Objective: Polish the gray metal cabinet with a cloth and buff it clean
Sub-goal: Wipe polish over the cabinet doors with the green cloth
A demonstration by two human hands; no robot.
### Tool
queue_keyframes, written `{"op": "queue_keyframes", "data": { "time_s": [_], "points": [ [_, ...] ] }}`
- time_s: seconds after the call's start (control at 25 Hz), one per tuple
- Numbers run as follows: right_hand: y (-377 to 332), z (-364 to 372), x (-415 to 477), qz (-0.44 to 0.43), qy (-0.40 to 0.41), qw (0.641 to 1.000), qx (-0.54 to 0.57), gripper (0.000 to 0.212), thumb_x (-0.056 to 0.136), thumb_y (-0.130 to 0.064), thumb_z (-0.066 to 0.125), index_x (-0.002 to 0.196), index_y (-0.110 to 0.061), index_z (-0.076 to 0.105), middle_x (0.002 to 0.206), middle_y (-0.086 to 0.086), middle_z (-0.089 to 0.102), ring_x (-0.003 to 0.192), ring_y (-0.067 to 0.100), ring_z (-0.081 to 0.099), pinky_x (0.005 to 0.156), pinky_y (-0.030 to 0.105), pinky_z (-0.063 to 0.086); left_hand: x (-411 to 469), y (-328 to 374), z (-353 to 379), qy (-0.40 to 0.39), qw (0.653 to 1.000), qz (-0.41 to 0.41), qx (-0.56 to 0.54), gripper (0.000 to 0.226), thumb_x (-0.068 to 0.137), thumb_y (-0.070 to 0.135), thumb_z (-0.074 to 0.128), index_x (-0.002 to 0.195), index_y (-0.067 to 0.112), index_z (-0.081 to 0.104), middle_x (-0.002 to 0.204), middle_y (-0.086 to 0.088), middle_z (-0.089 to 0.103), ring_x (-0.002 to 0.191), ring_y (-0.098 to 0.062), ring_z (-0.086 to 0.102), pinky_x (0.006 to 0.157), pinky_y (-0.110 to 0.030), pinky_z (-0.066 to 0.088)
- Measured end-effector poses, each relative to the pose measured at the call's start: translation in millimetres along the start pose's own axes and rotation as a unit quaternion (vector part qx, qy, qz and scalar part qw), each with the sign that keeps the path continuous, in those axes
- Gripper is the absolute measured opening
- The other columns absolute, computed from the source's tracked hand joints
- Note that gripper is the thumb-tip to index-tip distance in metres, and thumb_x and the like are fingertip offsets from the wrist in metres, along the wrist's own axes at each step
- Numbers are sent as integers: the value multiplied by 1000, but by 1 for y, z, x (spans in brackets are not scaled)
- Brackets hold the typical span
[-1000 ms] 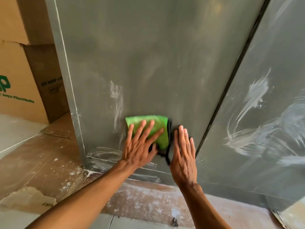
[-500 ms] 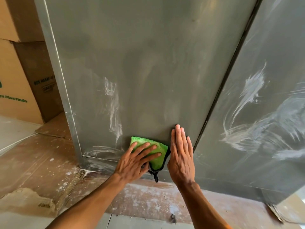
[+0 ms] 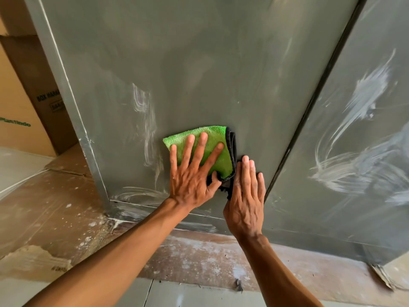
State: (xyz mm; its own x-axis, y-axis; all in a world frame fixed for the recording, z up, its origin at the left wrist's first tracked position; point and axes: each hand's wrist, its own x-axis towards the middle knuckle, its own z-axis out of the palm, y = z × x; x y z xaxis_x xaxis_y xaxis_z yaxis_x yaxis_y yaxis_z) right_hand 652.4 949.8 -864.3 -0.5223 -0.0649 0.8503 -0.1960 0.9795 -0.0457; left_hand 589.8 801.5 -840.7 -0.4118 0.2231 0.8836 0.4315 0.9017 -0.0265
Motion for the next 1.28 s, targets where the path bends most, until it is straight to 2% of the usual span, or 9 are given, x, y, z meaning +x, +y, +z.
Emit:
{"op": "queue_keyframes", "data": {
  "time_s": [0.12,0.28,0.4,0.52,0.68,0.84,1.0,1.12,1.28],
  "points": [
    [-6,1,1,23,-2,1000,-12,87,82,10,46,160,-1,10,170,9,3,157,24,8,126,49,15,0,-3,-2,-19,1000,11,15,84,93,49,39,162,38,-6,170,2,-20,158,-26,-13,124,-57,-10],
    [-8,-19,17,10,-18,1000,-22,93,81,8,46,162,-5,2,170,8,5,157,22,9,125,52,18,27,-10,-20,-40,997,53,38,83,93,49,40,162,38,-3,170,2,-20,158,-24,-14,125,-56,-8],
    [-9,-40,62,6,16,1000,-6,90,85,8,49,161,-8,3,169,9,12,157,22,10,124,52,20,81,-10,-47,-37,996,66,44,84,91,49,50,163,37,7,171,0,-7,158,-24,-11,125,-58,-3],
    [-14,-70,129,21,83,996,0,71,95,0,52,159,-3,21,167,13,22,156,24,16,123,50,23,151,-4,-84,15,996,80,24,71,97,54,44,162,34,24,171,-7,15,159,-28,8,125,-61,5],
    [-18,-87,184,52,158,986,7,51,102,-12,57,150,1,44,160,17,37,151,30,31,122,47,27,193,12,-99,59,998,10,18,64,102,57,31,161,31,29,169,-11,23,157,-33,17,122,-64,13],
    [-6,-68,140,34,142,989,5,54,102,-7,55,153,0,39,163,17,30,154,29,24,122,48,26,158,15,-81,38,998,55,7,66,100,57,31,162,34,26,171,-7,17,158,-30,10,124,-62,6],
    [19,-41,53,-22,59,998,-25,67,88,11,53,153,-3,40,166,17,20,155,32,20,120,55,27,63,12,-37,-1,995,96,5,66,100,58,30,162,38,17,172,0,0,159,-23,-2,125,-56,-5],
    [32,-24,0,-27,-10,997,-78,93,67,19,50,155,-6,32,169,15,10,155,32,16,122,56,24,-15,2,2,-28,988,143,48,72,99,54,34,163,39,5,172,2,-7,159,-22,-4,125,-55,-7],
    [30,-9,-40,-13,-69,995,-74,96,67,17,39,159,-6,24,170,14,7,156,31,14,123,52,22,-81,-1,30,-60,987,145,36,76,97,46,34,163,39,-2,172,3,-8,159,-21,-6,126,-54,-10]
  ]
}}
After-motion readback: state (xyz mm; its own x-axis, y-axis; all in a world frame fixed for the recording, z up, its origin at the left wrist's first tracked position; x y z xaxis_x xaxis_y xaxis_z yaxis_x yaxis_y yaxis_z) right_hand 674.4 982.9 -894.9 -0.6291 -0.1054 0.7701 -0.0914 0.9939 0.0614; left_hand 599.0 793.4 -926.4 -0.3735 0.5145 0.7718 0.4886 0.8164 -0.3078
